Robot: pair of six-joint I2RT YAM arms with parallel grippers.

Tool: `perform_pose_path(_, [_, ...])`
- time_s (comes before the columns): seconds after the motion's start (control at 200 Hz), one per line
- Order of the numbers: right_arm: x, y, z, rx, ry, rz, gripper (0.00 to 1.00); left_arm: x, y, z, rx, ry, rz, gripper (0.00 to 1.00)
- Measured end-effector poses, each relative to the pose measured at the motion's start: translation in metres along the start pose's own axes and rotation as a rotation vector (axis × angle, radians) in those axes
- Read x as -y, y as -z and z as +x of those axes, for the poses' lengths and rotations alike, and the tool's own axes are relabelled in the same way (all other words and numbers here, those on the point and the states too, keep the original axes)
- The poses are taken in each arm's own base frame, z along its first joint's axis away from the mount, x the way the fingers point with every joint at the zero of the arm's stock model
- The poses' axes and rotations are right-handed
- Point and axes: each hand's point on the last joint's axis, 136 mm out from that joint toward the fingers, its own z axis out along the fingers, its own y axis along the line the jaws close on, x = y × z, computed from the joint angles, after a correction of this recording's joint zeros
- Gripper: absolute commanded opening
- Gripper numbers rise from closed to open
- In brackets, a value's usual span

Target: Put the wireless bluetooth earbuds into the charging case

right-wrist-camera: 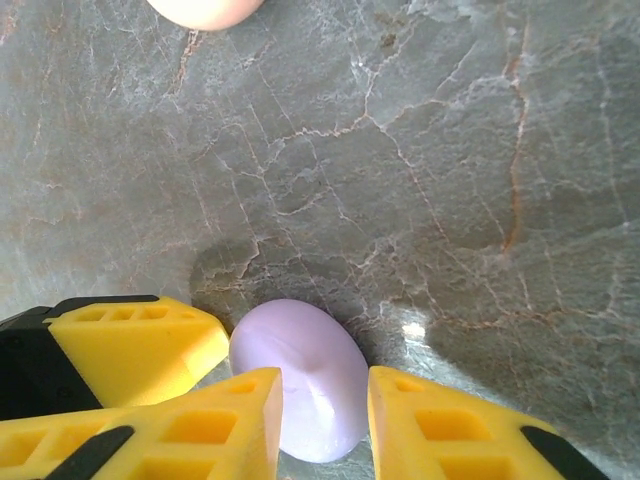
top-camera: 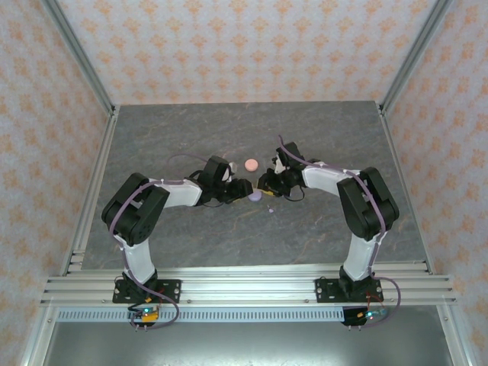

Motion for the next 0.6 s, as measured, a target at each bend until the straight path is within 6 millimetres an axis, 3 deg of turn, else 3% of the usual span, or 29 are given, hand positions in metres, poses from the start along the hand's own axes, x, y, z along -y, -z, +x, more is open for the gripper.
perform_pose_path(0.601, [0.0064, -0.0033, 0.006, -0.011, -0.01, 0.004, 0.18, 0.0084, -0.0092, 0.0015, 0.007, 0.011, 0.044, 0.46])
